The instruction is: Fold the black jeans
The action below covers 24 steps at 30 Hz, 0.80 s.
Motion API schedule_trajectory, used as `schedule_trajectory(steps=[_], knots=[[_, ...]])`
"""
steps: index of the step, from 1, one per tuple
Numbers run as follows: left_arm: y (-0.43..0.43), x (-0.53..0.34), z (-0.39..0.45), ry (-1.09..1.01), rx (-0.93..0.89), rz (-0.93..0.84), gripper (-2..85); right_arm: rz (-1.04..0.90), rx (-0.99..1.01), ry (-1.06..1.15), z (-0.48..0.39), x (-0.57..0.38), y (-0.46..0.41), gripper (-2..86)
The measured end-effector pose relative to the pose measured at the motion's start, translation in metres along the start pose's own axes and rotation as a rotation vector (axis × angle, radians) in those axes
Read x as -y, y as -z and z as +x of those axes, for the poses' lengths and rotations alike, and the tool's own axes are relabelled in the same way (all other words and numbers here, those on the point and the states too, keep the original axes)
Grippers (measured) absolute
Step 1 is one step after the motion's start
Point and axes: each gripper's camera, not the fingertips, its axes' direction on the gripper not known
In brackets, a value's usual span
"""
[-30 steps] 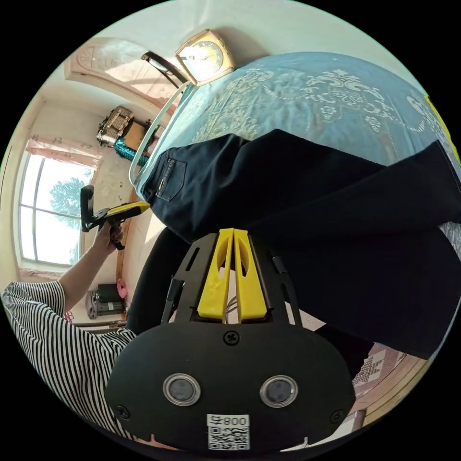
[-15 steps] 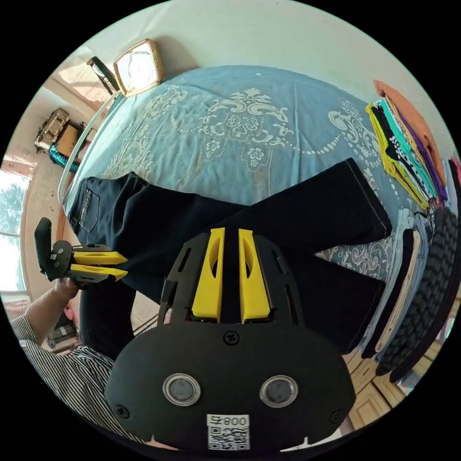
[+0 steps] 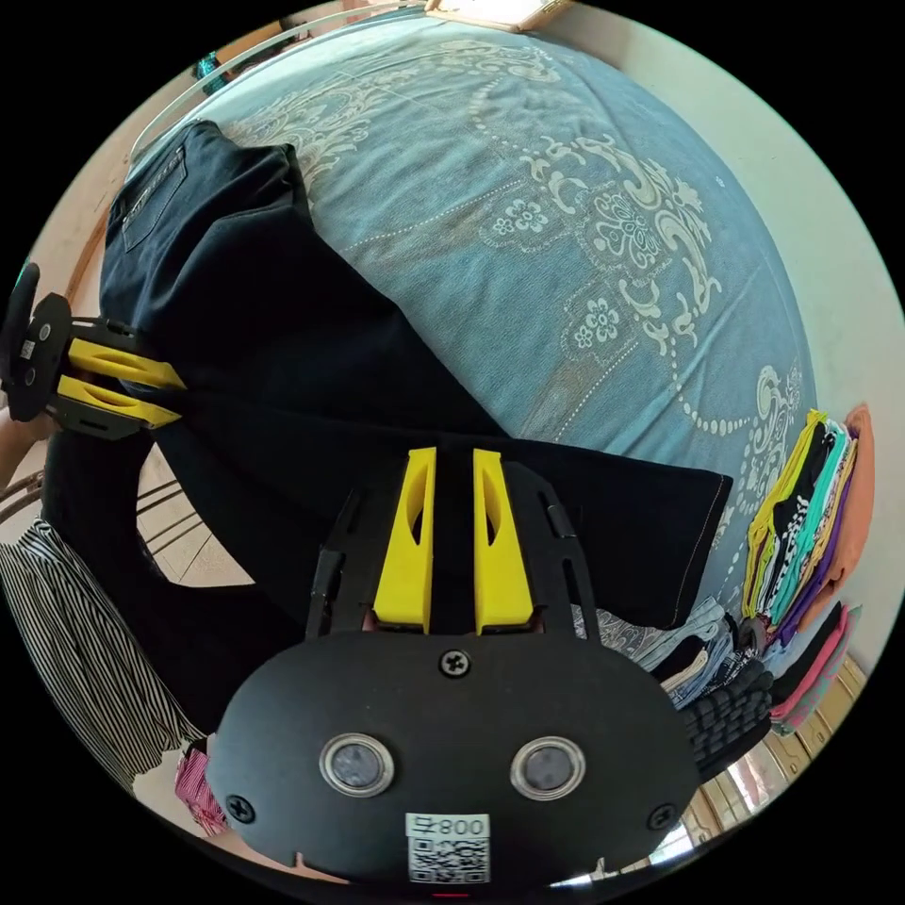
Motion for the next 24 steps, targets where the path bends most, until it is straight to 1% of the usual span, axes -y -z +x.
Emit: schedule_trajectory(steps=[3, 8, 14, 18, 24], knots=[[-0.007, 0.014, 0.012, -0.017, -0.03, -0.007, 3.2, 0.019, 0.018, -0.016, 0.003, -0.008, 0.009, 1.7], [-0.015, 0.033, 0.034, -0.021, -0.021, 0.004, 1.6, 0.072, 0.095, -0.082, 0.01, -0.026, 0.026, 0.5], [-0.016, 0.05, 0.069, -0.079, -0.01, 0.047, 1.2, 0.144, 0.11, -0.092, 0.01, -0.062, 0.059, 0.1], [-0.017, 0.062, 0.099, -0.149, 0.037, 0.069, 1.1, 0.202, 0.109, -0.099, 0.005, -0.102, 0.083, 0.1], [-0.03, 0.08, 0.146, -0.274, 0.145, 0.039, 1.1, 0.252, 0.103, -0.14, -0.015, -0.169, 0.1, 0.1]])
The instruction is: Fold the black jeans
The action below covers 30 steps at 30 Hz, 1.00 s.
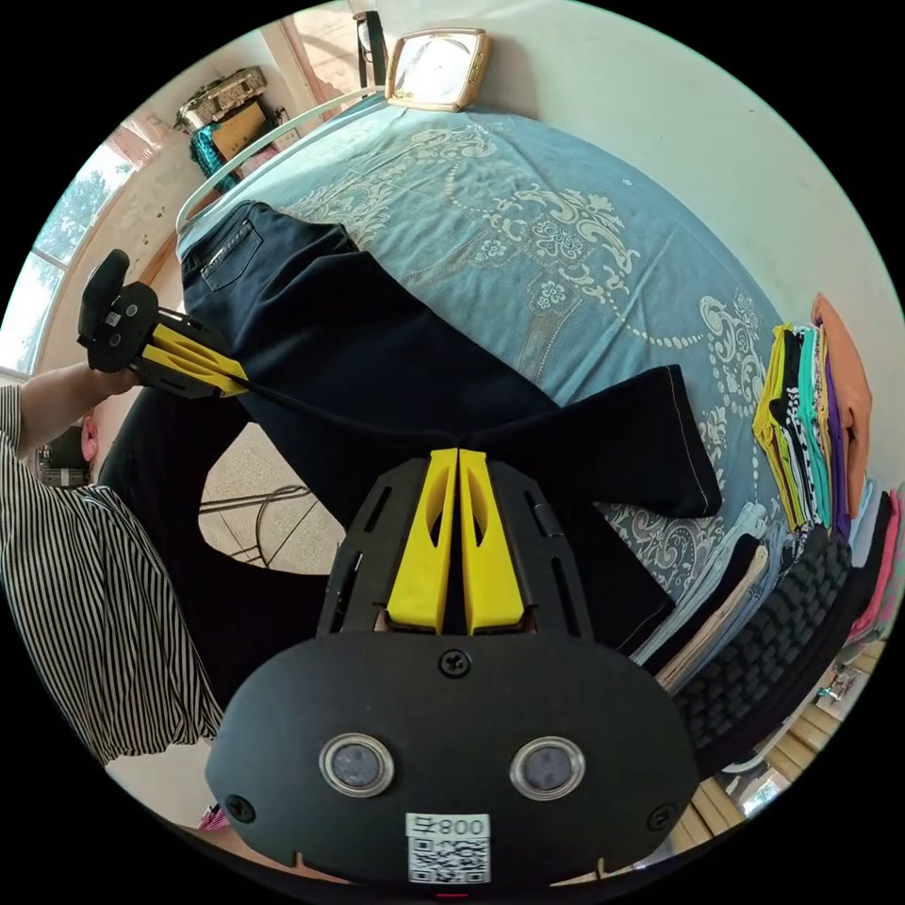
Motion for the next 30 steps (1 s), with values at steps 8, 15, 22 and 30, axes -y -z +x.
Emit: schedule_trajectory(steps=[8, 15, 22, 30], knots=[[-0.013, 0.035, 0.045, -0.144, 0.086, -0.066, 1.2, 0.036, 0.039, -0.088, -0.015, -0.069, 0.014, 0.0], [-0.032, 0.067, 0.067, -0.17, 0.114, -0.128, 1.2, 0.009, 0.028, -0.117, -0.019, -0.11, 0.013, -0.1], [-0.05, 0.098, 0.075, -0.174, 0.135, -0.184, 1.2, 0.049, 0.122, -0.214, -0.004, -0.141, 0.015, 0.0], [-0.055, 0.13, 0.073, -0.17, 0.155, -0.203, 1.4, 0.028, 0.035, -0.127, -0.009, -0.12, 0.032, 0.0]])
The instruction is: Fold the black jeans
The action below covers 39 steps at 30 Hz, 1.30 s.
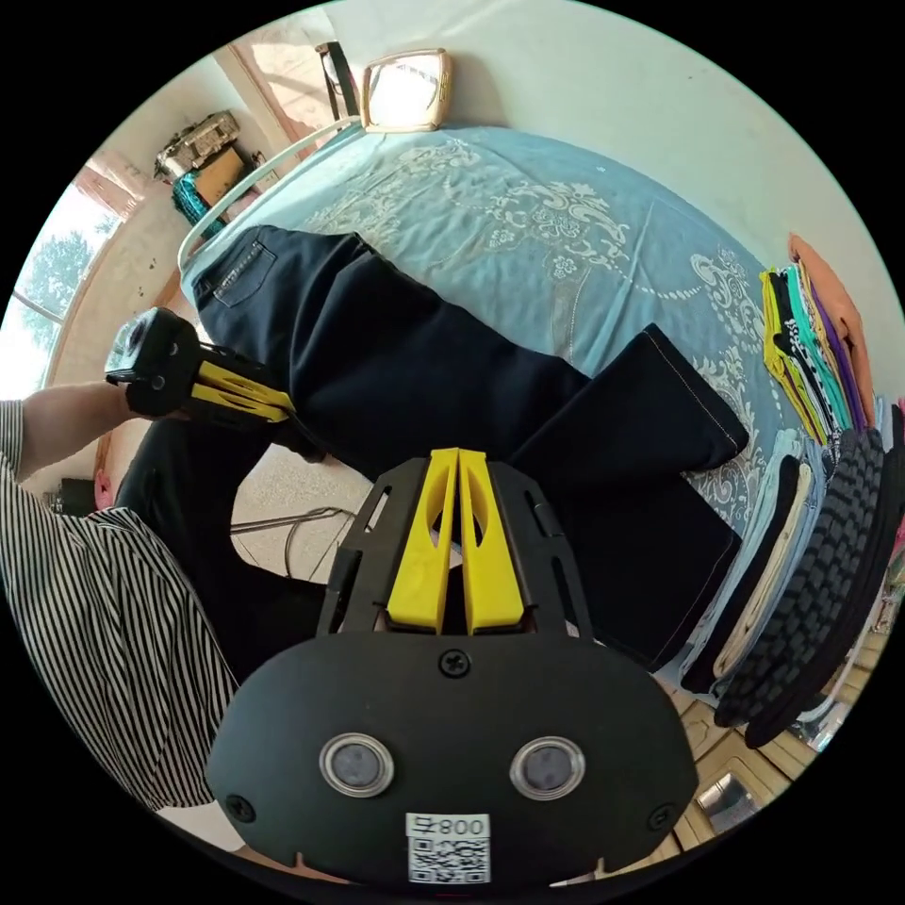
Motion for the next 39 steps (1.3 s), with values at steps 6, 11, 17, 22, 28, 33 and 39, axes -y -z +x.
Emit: schedule_trajectory(steps=[6, 11, 17, 22, 28, 33, 39], knots=[[0.001, 0.012, -0.023, 0.065, -0.077, 0.033, 2.0, -0.11, -0.002, -0.095, 0.015, -0.048, -0.025, 0.1], [-0.003, 0.022, -0.051, 0.146, -0.189, 0.039, 2.9, -0.053, 0.035, -0.215, 0.03, -0.079, -0.031, 0.1], [0.008, 0.014, -0.096, 0.324, -0.433, 0.196, 4.6, 0.007, 0.103, -0.275, 0.051, -0.112, -0.025, 0.1], [0.029, 0.039, -0.132, 0.356, -0.561, 0.401, 4.7, 0.062, 0.168, -0.34, 0.068, -0.142, -0.02, 0.1], [0.039, 0.132, -0.185, 0.34, -0.624, 0.495, 6.2, 0.109, 0.272, -0.376, 0.091, -0.176, -0.004, 0.6], [0.025, 0.198, -0.226, 0.452, -0.679, 0.472, 6.4, 0.312, 0.151, -0.427, 0.126, -0.184, 0.042, 3.6], [0.029, 0.221, -0.245, 0.507, -0.648, 0.514, 6.1, 0.275, 0.043, -0.396, 0.174, -0.133, 0.028, 8.4]])
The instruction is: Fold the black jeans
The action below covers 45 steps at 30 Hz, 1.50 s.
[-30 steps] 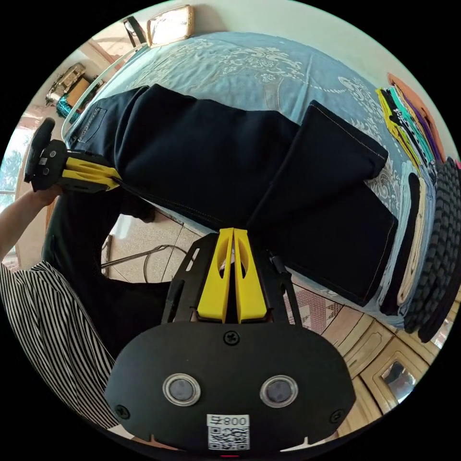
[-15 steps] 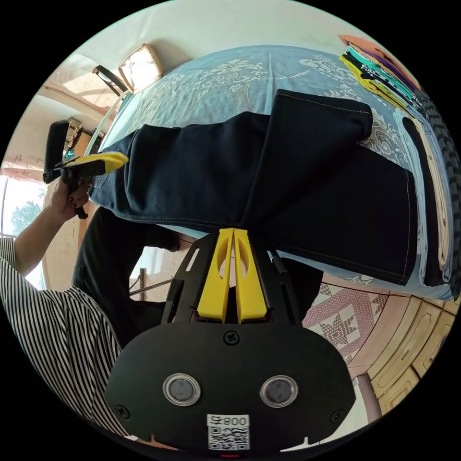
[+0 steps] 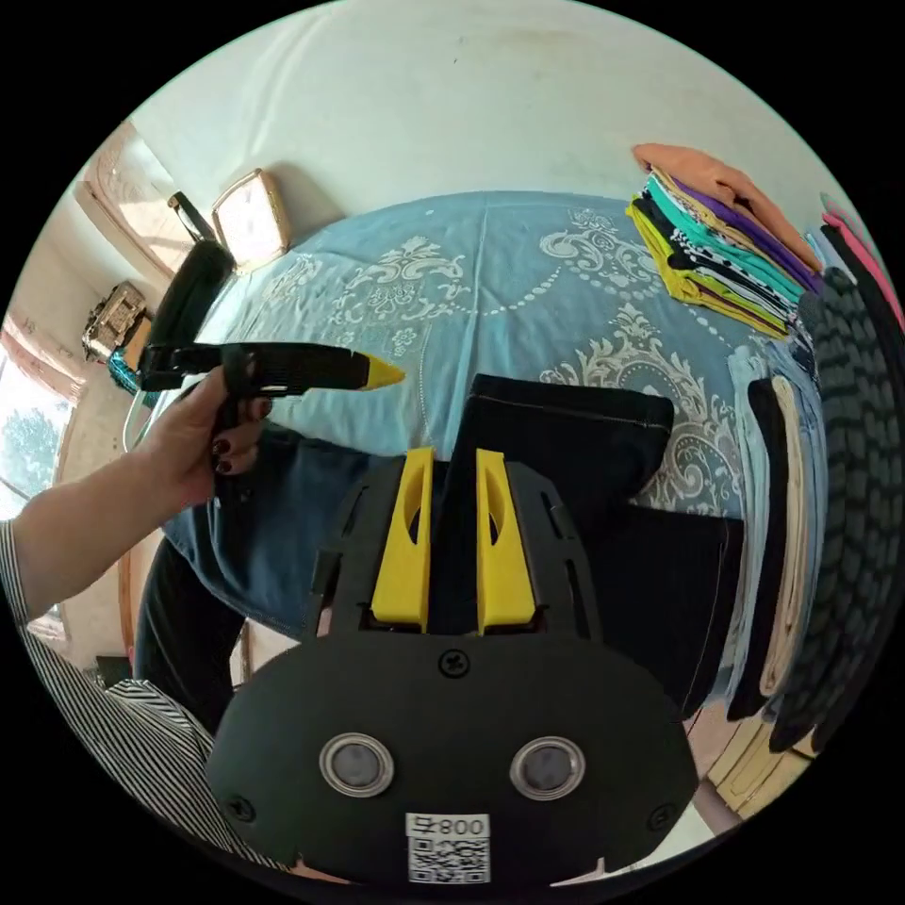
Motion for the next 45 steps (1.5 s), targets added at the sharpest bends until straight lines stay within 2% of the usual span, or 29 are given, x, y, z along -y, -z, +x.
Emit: schedule_trajectory(steps=[6, 13, 23, 29, 34, 36, 45], knots=[[-0.012, 0.014, -0.005, 0.013, 0.028, -0.049, 5.5, -0.114, -0.126, 0.026, 0.017, 0.011, -0.032, 7.9], [-0.037, 0.041, 0.002, 0.01, 0.008, -0.075, 4.9, -0.063, -0.091, 0.023, 0.059, -0.023, -0.011, 1.9], [-0.086, 0.098, 0.055, -0.148, -0.072, -0.1, 5.8, 0.271, 0.109, -0.244, 0.177, -0.138, 0.102, 0.3], [-0.143, 0.136, 0.111, -0.317, -0.052, -0.23, 7.7, 0.404, 0.164, -0.488, 0.253, -0.24, 0.139, 0.2], [-0.194, 0.158, 0.161, -0.444, -0.001, -0.333, 8.9, 0.413, 0.243, -0.676, 0.304, -0.307, 0.138, 0.1], [-0.215, 0.165, 0.181, -0.495, 0.099, -0.352, 9.1, 0.423, 0.292, -0.74, 0.322, -0.334, 0.134, 0.1], [-0.276, 0.176, 0.22, -0.527, 0.19, -0.47, 3.8, 0.42, 0.349, -0.778, 0.366, -0.375, 0.129, 0.1]])
